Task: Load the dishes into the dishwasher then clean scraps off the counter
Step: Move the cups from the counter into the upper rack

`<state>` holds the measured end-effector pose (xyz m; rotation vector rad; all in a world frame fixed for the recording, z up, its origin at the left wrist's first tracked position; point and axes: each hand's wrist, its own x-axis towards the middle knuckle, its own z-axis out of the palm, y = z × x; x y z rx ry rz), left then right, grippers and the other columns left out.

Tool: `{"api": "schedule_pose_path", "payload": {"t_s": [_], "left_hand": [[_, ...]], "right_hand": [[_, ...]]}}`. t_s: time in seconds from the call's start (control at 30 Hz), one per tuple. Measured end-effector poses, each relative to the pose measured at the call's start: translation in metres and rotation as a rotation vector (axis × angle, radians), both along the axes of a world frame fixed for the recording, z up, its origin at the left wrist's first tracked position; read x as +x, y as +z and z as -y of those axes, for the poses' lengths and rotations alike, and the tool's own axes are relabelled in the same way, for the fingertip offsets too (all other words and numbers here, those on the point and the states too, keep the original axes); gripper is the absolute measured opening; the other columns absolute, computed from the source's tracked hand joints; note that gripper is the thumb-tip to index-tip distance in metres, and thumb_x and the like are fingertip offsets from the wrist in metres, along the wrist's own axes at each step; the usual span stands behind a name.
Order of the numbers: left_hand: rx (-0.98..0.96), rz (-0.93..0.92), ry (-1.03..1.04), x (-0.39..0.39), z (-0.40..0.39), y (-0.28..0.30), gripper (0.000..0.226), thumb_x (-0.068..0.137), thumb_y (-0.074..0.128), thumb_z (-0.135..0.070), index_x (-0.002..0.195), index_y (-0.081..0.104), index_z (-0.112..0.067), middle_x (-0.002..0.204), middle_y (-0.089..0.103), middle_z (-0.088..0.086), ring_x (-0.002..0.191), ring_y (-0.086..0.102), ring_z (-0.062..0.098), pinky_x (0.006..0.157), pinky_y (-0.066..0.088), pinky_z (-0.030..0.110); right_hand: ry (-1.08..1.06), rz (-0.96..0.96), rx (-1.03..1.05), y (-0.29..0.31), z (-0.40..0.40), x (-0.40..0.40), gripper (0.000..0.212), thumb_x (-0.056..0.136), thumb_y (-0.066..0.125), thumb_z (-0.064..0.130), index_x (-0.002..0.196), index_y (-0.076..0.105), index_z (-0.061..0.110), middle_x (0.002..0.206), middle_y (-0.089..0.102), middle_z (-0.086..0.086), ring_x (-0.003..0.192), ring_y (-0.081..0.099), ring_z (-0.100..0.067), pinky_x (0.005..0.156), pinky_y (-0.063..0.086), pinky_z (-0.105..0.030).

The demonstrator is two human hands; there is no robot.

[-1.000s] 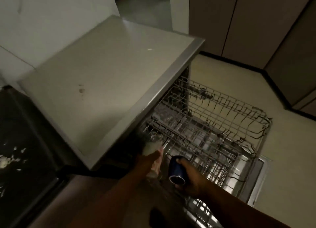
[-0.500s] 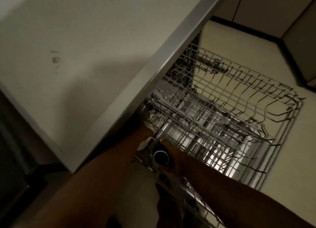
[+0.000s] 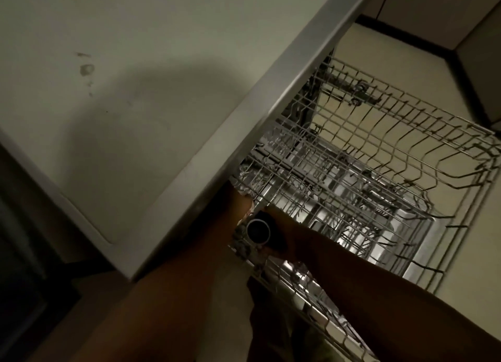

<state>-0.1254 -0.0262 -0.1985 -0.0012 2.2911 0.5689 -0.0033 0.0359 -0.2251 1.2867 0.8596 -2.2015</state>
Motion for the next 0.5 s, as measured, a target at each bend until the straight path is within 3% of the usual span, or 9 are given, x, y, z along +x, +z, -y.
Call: {"api": "schedule_pose_path", "payload": {"t_s": [0.07, 0.17, 0.23, 0.33, 0.4, 0.43, 0.5], "left_hand": [[0.043, -0.018, 0.056, 0.002, 0.005, -0.005, 0.071, 0.082, 0.055, -0.046, 0.138, 0.041, -0.005, 0.138, 0.049, 0.013, 0.125, 0.049, 0.030, 0.104, 0.039, 0.034], [0.046, -0.085, 0.073, 0.002, 0.019, -0.024, 0.088, 0.079, 0.052, -0.067, 0.139, 0.043, -0.004, 0.141, 0.048, 0.016, 0.128, 0.046, 0.032, 0.109, 0.036, 0.045], [0.069, -0.103, 0.038, 0.011, 0.019, -0.001, 0.085, 0.086, 0.051, -0.061, 0.147, 0.029, -0.005, 0.149, 0.036, 0.017, 0.136, 0.036, 0.032, 0.114, 0.027, 0.045], [0.088, -0.170, -0.058, 0.019, 0.024, 0.011, 0.083, 0.090, 0.051, -0.054, 0.151, 0.017, -0.010, 0.154, 0.026, 0.014, 0.140, 0.028, 0.032, 0.115, 0.025, 0.046], [0.103, -0.201, -0.124, 0.024, 0.030, 0.012, 0.081, 0.091, 0.052, -0.051, 0.152, 0.013, -0.014, 0.156, 0.022, 0.013, 0.141, 0.025, 0.032, 0.114, 0.027, 0.045], [0.109, -0.215, -0.178, 0.026, 0.031, 0.013, 0.081, 0.092, 0.052, -0.050, 0.153, 0.011, -0.016, 0.157, 0.019, 0.013, 0.142, 0.023, 0.032, 0.115, 0.026, 0.046], [0.090, -0.265, -0.317, 0.035, 0.039, 0.018, 0.079, 0.093, 0.050, -0.048, 0.153, 0.009, -0.018, 0.159, 0.010, 0.012, 0.144, 0.015, 0.032, 0.116, 0.022, 0.047]], "right_hand": [[0.025, 0.021, -0.057, 0.001, -0.004, 0.002, 0.050, 0.087, 0.059, 0.052, 0.114, 0.062, 0.010, 0.085, 0.070, -0.007, 0.074, 0.067, -0.019, 0.067, 0.055, -0.028], [0.085, 0.039, -0.044, 0.000, -0.005, 0.010, 0.049, 0.085, 0.060, 0.055, 0.101, 0.062, 0.009, 0.073, 0.072, -0.007, 0.073, 0.068, -0.021, 0.077, 0.053, -0.030], [0.108, 0.030, -0.021, -0.001, 0.000, 0.014, 0.054, 0.087, 0.054, 0.061, 0.099, 0.061, 0.009, 0.071, 0.072, -0.008, 0.069, 0.067, -0.021, 0.069, 0.054, -0.029], [0.080, 0.030, 0.003, 0.000, 0.006, 0.017, 0.065, 0.088, 0.042, 0.068, 0.106, 0.060, 0.008, 0.082, 0.069, -0.013, 0.074, 0.065, -0.024, 0.074, 0.052, -0.034], [0.108, 0.018, 0.075, 0.011, 0.006, 0.020, 0.063, 0.093, 0.032, 0.065, 0.109, 0.056, 0.009, 0.084, 0.064, -0.013, 0.063, 0.064, -0.021, 0.058, 0.052, -0.029], [0.114, 0.029, 0.128, 0.014, 0.005, 0.021, 0.059, 0.095, 0.030, 0.063, 0.110, 0.055, 0.011, 0.083, 0.061, -0.012, 0.061, 0.063, -0.021, 0.053, 0.053, -0.028], [0.220, 0.101, 0.383, 0.024, 0.004, 0.023, 0.060, 0.094, 0.033, 0.063, 0.110, 0.056, 0.009, 0.083, 0.057, -0.009, 0.069, 0.062, -0.024, 0.058, 0.054, -0.033]]}}
